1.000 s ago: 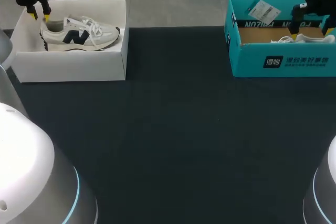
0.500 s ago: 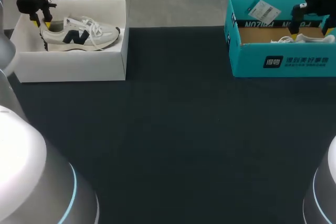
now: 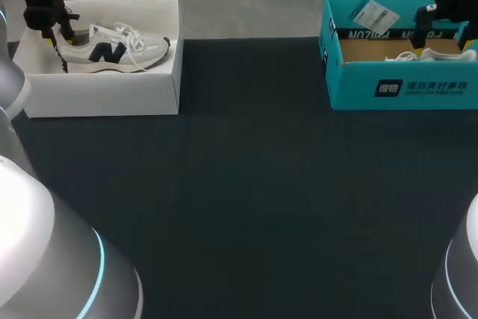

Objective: Take the shoe out of the shoebox, open the shoe tongue, remove and reinsert the insole, then place the shoe into the shoebox

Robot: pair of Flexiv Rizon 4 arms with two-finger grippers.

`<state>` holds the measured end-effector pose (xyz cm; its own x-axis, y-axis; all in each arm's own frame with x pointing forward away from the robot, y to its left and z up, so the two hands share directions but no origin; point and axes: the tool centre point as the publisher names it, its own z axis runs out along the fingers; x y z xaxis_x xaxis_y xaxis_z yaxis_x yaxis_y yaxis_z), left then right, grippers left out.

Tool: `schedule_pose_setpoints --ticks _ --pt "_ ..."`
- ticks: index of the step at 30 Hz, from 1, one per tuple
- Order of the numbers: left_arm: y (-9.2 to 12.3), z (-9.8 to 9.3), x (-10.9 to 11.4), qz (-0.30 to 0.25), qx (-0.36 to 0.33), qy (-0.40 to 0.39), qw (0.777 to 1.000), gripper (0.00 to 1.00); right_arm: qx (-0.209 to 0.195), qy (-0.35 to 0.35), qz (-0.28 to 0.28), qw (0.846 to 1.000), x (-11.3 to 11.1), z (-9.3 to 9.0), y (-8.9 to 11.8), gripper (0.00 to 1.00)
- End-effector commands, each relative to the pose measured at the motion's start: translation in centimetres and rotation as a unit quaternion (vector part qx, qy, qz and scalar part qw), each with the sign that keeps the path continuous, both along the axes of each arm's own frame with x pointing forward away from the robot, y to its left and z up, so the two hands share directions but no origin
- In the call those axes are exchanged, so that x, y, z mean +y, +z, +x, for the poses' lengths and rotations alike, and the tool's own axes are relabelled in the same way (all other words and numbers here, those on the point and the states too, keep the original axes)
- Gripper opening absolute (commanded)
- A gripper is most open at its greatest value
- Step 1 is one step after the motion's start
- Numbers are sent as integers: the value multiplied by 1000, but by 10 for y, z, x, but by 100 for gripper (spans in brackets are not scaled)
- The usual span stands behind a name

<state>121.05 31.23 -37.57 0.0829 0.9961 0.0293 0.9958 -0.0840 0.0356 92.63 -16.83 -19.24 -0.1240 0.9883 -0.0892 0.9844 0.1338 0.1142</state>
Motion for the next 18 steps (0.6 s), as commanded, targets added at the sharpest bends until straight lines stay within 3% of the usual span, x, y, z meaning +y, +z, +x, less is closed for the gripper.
schedule_pose_setpoints --ticks 1,7,12,14,18 --pt "-10 28 8 1 52 3 999 47 -1 0 0 1000 0 -1 -1 100" --pt "-17 30 9 5 60 7 998 48 -1 0 0 1000 0 -1 -1 100" --pt "-22 29 8 11 67 7 998 42 -1 0 0 1000 0 -1 -1 100" --pt "-22 28 8 12 69 4 998 35 -1 0 0 1000 0 -1 -1 100" --pt "-17 26 7 16 68 2 998 11 -1 0 0 1000 0 -1 -1 100"
